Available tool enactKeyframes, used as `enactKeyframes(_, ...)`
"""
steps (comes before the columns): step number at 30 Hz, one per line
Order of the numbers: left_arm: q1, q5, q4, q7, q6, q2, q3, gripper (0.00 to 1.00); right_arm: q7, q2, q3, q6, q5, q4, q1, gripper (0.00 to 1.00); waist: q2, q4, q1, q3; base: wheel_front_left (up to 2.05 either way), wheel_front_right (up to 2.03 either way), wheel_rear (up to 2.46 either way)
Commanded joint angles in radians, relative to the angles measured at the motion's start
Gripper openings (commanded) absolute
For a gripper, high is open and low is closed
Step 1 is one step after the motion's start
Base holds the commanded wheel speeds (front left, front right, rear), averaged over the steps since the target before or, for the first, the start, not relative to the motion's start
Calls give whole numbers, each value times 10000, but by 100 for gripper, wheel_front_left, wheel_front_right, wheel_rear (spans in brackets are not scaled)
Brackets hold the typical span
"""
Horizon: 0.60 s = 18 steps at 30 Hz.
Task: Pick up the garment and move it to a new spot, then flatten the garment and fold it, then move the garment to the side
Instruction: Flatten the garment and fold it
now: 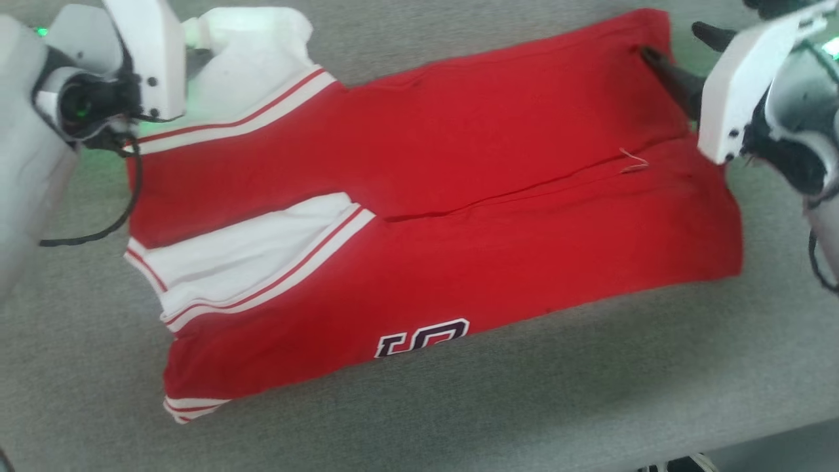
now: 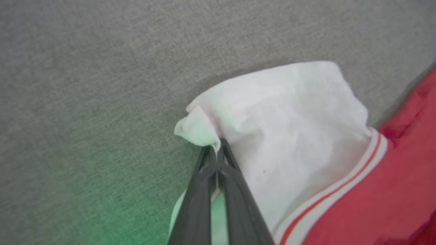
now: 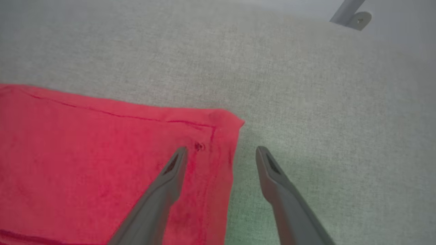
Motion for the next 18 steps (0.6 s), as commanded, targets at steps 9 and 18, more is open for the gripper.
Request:
enactKeyframes(9, 275, -173, -302, -184, -61, -197, -514, 0, 1826, 218, 1040, -13, 996, 1658, -945, 100, -1, 495, 0, 205, 0, 0, 0)
enactKeyframes(18, 279, -438, -724, -960, -56, -228, -683, 0, 571, -72, 1277, -19, 1456, 2299, -1360, 0, -1, 769, 0, 17, 0, 0, 0)
